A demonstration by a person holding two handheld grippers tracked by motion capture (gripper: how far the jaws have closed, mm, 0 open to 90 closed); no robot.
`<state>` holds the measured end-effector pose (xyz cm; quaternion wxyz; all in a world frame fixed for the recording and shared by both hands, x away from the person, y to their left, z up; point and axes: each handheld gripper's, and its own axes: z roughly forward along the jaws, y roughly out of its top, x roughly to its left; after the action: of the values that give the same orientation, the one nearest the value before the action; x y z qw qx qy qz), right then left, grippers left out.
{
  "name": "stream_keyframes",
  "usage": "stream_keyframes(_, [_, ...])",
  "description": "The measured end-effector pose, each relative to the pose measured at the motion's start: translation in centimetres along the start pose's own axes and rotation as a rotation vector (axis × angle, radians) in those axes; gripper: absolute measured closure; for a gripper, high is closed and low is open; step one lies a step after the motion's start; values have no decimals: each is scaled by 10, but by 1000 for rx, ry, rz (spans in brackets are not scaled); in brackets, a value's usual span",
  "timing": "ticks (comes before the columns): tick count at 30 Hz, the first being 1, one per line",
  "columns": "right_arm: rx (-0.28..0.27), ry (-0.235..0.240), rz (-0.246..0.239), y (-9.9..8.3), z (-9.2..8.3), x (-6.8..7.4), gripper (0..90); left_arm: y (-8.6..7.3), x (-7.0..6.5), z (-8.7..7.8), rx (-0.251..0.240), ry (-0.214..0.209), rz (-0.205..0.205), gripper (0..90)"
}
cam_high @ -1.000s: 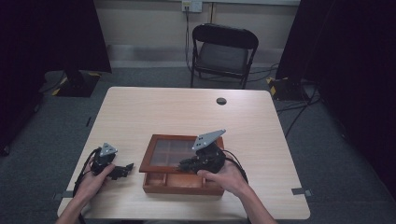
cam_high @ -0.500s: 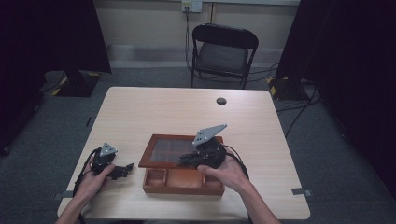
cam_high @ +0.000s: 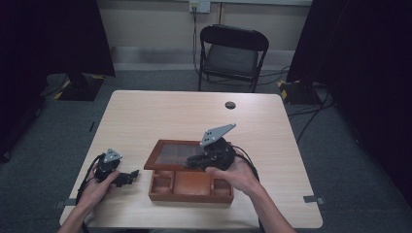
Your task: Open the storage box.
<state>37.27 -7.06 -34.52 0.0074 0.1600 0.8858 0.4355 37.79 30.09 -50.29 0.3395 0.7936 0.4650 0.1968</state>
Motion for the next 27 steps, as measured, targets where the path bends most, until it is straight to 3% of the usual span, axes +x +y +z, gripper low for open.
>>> stream_keyframes(11, [3,2,-5,4,-2,-2,823,0,1,-1,8,3,15,37])
stream_keyframes(27, [4,-5,-6,13,-7,-8,826,0,0,0,1,3,5,37])
